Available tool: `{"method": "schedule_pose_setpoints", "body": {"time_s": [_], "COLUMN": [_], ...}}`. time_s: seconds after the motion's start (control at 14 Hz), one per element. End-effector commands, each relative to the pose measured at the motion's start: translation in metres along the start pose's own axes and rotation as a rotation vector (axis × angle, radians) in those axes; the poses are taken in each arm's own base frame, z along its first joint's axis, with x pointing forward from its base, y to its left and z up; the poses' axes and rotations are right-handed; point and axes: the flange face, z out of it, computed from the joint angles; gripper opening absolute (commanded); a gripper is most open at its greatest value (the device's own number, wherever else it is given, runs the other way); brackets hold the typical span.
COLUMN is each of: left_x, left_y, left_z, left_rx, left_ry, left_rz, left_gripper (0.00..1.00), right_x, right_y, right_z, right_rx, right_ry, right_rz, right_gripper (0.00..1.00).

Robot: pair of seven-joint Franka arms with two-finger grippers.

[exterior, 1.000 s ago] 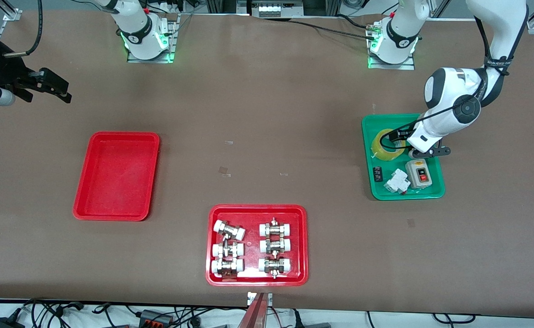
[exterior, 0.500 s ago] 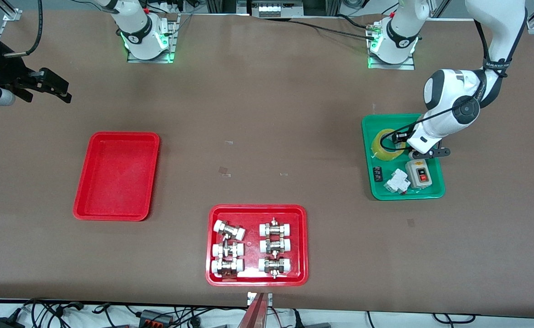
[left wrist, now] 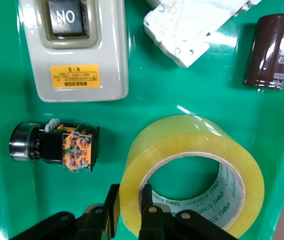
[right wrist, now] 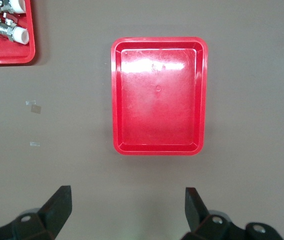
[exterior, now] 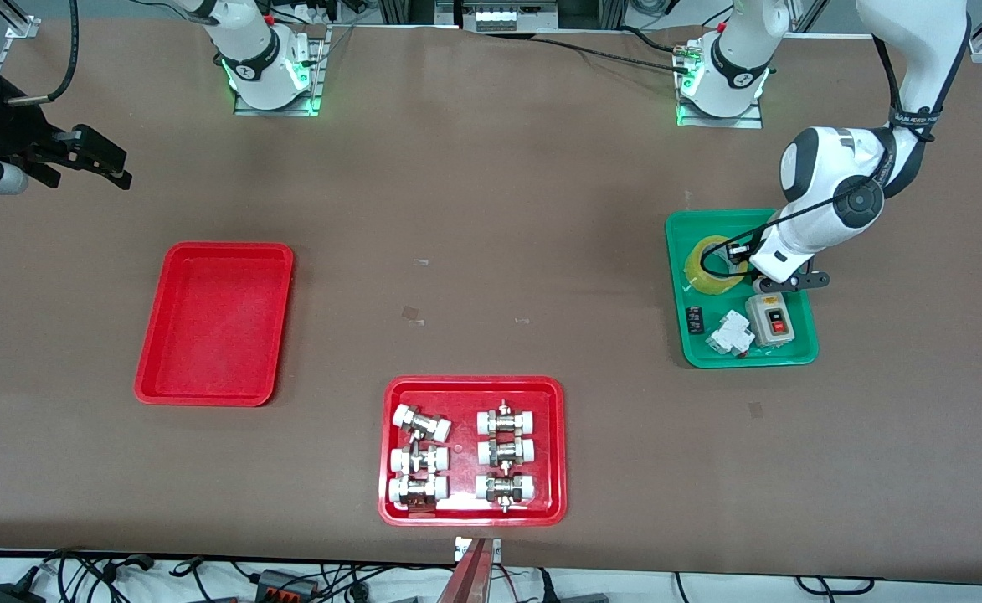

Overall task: Left arm passes tape to right arm into tray
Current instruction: 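Close the left gripper on the rim of the tape roll, then lift the tape roll out of the green tray with the left gripper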

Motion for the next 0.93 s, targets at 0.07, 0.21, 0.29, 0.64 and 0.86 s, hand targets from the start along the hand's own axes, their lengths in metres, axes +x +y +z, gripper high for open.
{"method": "schedule_pose_setpoints", "body": {"time_s": [0.07,0.21,0.29,0.64,0.86], "left_x": [-0.009,-0.012,-0.012,-0.016,-0.007], "left_y": [-0.001,0.006,0.017,0.052,0.072], "left_z": [-0.058,-0.107,-0.149,-0.324,-0.350], "left_rx": [0.007,0.020,0.030,-0.028,-0.146], "left_ry": [0.046,0.037,0.025,-0.035,-0.007], "left_rz": [0.012,0.022,0.039,0.071,0.081], "left_gripper": [0.01,0.01,0.01,0.01,0.01], "right_x": [-0.003,-0.003,-0.003,-0.003,0.004], "right_y": [0.001,0.001,0.002,0.001,0.001], "right_z": [-0.001,-0.002,-0.003,-0.001,0.004], "right_rx": [0.001,0.001,0.000,0.001,0.004], "right_ry": [-0.003,-0.002,0.000,-0.005,-0.007], "right_rz": [-0.014,-0.014,-0.014,-0.014,-0.010], "right_gripper": [1.00,1.00,1.00,1.00,1.00]}}
